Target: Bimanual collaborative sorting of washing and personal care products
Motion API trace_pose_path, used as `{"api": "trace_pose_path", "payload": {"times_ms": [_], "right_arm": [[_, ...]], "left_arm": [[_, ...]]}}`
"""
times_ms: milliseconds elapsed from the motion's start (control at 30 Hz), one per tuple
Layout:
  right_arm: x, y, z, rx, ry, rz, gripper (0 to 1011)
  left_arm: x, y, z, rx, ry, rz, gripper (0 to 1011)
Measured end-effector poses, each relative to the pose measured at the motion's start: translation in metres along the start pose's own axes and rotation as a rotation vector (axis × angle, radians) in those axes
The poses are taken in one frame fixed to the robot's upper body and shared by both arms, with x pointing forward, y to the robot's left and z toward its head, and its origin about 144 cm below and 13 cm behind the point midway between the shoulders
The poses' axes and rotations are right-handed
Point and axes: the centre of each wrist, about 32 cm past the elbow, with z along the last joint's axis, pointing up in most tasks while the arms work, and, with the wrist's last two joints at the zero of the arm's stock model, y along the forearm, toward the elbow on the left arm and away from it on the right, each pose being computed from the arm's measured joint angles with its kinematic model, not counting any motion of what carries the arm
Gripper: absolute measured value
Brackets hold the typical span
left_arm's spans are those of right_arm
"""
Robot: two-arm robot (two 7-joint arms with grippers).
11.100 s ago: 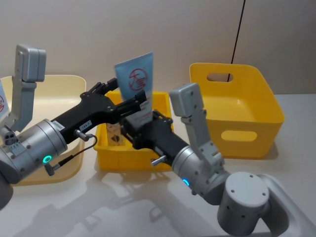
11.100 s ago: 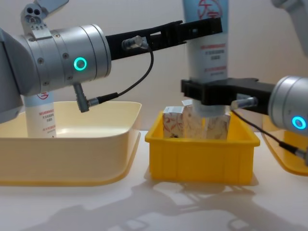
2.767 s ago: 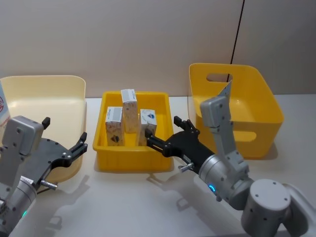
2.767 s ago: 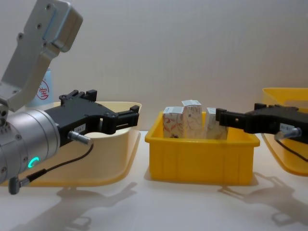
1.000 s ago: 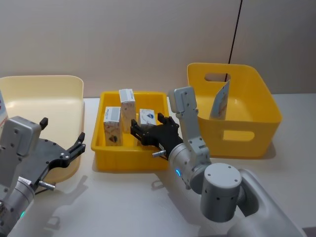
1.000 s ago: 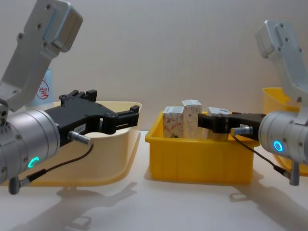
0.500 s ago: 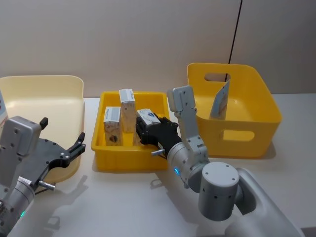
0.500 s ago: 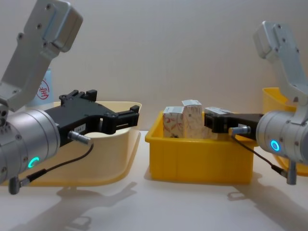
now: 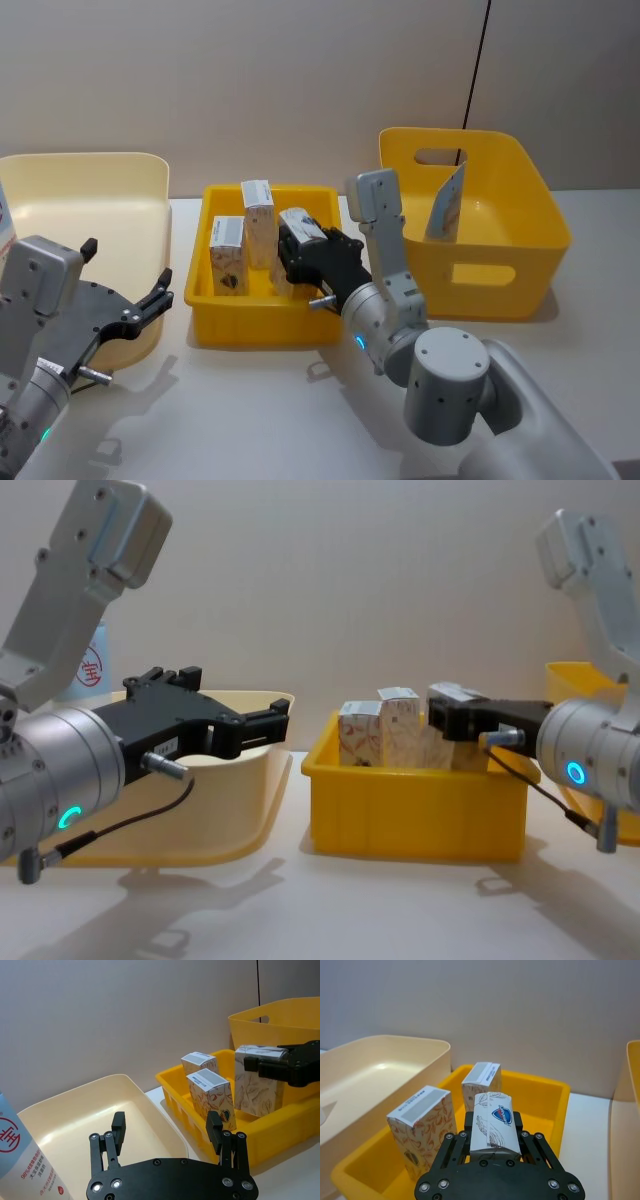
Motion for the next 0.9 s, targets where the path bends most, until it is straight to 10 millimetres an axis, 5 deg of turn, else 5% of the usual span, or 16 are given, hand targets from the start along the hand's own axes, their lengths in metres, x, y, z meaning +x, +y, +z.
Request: {"api": "trace_pose_path", "payload": {"times_ms": [900], "right_arm": [[0.031,-0.006,0.019,0.370,-0.032,-0.052,399]], "left_arm": [[0.000,0.000,0.000,0.000,0.000,0.000,1003]]}}
